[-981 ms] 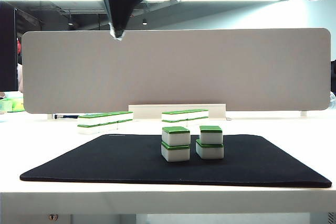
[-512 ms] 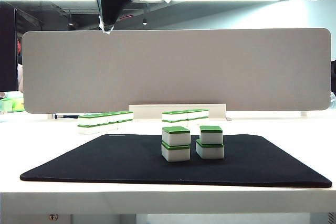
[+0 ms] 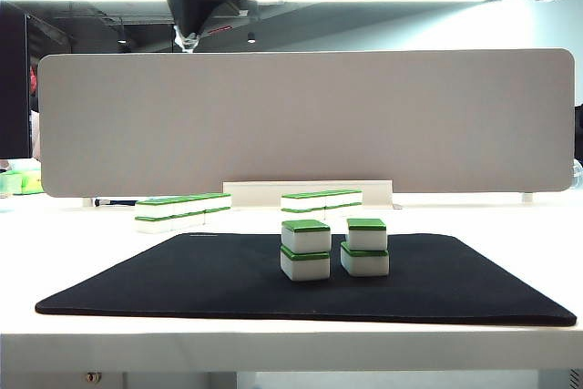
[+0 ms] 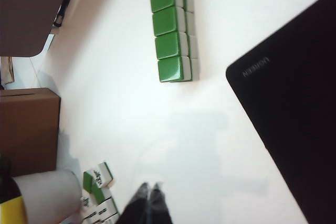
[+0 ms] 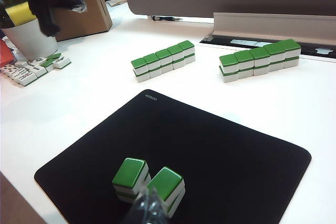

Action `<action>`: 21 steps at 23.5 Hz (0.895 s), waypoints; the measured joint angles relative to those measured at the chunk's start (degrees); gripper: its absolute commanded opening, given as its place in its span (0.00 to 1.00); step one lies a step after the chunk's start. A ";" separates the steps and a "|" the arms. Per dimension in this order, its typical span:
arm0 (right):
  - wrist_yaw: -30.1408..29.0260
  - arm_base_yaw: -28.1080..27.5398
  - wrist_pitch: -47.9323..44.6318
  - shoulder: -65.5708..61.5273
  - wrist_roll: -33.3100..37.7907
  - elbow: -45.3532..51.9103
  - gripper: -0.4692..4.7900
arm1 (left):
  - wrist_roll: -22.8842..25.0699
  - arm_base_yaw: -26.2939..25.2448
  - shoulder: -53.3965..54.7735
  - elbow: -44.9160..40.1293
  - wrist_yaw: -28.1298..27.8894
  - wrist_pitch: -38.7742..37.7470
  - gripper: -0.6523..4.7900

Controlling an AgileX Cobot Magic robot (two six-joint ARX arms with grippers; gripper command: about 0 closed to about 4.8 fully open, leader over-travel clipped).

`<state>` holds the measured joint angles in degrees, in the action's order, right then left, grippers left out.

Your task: Take a mahjong tile from the mahjong wall and then place it on the table close to you.

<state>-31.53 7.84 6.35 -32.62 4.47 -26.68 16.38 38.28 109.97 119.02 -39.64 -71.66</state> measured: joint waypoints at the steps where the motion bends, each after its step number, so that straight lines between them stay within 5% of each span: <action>1: -0.02 0.00 0.00 -0.02 0.00 0.00 0.09 | -0.26 -0.48 -0.37 -0.35 0.68 1.25 0.11; 4: 0.00 0.02 0.00 -0.02 0.00 0.02 0.09 | -0.61 -2.08 -4.04 -3.06 5.46 8.57 0.11; 9: -0.02 0.00 0.00 -0.02 0.00 0.02 0.09 | -1.09 -7.28 -17.22 -16.61 13.27 33.70 0.11; 21: -0.02 0.00 0.02 0.02 0.00 0.00 0.09 | -11.96 -24.13 -47.95 -61.94 25.27 59.89 0.11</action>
<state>-31.55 7.84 6.37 -32.60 4.47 -26.68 4.43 14.15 62.02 57.08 -14.37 -11.77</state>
